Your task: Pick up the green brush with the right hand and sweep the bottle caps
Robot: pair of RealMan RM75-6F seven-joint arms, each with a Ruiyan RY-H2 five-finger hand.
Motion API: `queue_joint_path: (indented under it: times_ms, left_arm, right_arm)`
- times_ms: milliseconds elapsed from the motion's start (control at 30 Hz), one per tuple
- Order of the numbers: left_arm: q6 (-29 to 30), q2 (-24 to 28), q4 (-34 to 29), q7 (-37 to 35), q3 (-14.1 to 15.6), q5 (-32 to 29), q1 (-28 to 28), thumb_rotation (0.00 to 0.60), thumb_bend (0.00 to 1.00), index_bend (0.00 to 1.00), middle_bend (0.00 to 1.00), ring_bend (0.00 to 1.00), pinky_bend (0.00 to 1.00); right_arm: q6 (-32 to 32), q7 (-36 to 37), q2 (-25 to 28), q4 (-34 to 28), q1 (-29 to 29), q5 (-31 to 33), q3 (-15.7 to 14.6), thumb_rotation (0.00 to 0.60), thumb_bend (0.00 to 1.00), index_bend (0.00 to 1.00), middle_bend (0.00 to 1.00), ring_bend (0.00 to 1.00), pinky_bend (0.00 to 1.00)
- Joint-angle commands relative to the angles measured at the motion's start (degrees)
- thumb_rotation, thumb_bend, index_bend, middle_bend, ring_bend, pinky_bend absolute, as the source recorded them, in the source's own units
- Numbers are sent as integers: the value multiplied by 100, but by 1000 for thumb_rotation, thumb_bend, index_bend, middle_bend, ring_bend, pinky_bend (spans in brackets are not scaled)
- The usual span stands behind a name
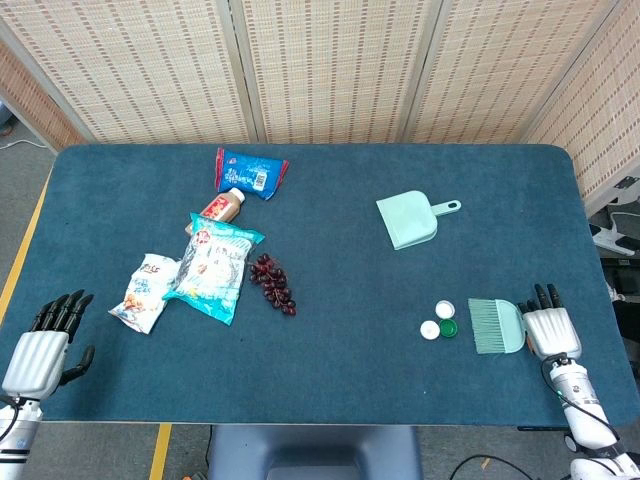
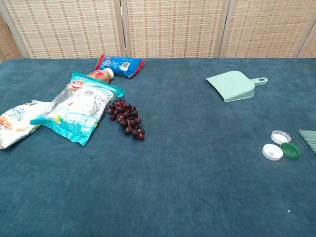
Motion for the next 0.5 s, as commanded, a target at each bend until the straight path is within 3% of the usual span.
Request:
queue_joint_path:
  times_ms: [33, 500]
  left_arm:
    - [29, -5, 14, -12, 15, 21, 19, 600, 428, 0, 0, 0, 95]
    - [-7, -2, 48, -8, 22, -12, 11, 600, 429, 0, 0, 0, 96]
  right_arm:
    - [-25, 39, -70, 109, 9, 10, 6, 600, 274, 340, 321, 13, 0]
    - [-44, 16, -8, 177, -46, 80, 28, 600, 296, 421, 374, 62, 0]
